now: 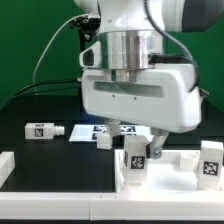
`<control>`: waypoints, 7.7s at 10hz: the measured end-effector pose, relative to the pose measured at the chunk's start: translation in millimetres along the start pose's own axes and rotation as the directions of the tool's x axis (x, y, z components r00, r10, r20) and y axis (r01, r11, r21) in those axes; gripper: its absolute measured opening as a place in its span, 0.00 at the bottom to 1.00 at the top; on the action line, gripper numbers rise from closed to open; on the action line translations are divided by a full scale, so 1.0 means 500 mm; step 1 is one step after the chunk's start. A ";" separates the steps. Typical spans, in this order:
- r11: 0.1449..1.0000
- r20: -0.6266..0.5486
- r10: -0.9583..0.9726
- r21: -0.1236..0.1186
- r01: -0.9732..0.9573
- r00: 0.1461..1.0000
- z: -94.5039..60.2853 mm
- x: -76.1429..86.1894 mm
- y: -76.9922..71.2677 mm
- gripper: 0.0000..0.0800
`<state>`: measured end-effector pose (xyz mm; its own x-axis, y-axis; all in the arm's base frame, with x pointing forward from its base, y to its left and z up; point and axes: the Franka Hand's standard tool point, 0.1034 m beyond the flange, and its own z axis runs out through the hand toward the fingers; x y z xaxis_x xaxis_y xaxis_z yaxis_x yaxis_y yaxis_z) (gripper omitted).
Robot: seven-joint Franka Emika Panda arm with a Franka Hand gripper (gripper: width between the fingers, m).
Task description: Assemble square table
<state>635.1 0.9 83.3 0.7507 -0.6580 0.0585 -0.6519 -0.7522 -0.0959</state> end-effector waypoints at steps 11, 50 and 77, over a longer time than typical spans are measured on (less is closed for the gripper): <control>0.931 0.006 -0.365 -0.020 0.365 0.931 0.005 -0.005 0.001 0.36; 0.994 0.030 -0.107 0.005 0.107 0.994 0.006 -0.008 0.001 0.79; 0.542 -0.011 0.840 0.018 -0.840 0.542 0.006 -0.011 0.006 0.45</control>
Offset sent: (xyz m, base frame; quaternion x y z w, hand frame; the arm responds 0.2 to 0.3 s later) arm 0.0075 0.0088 0.0004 -0.0075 -0.0027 -0.4024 0.9154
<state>629.6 2.3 79.8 -0.1422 -0.9891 -0.0385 -0.9822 0.1458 -0.1187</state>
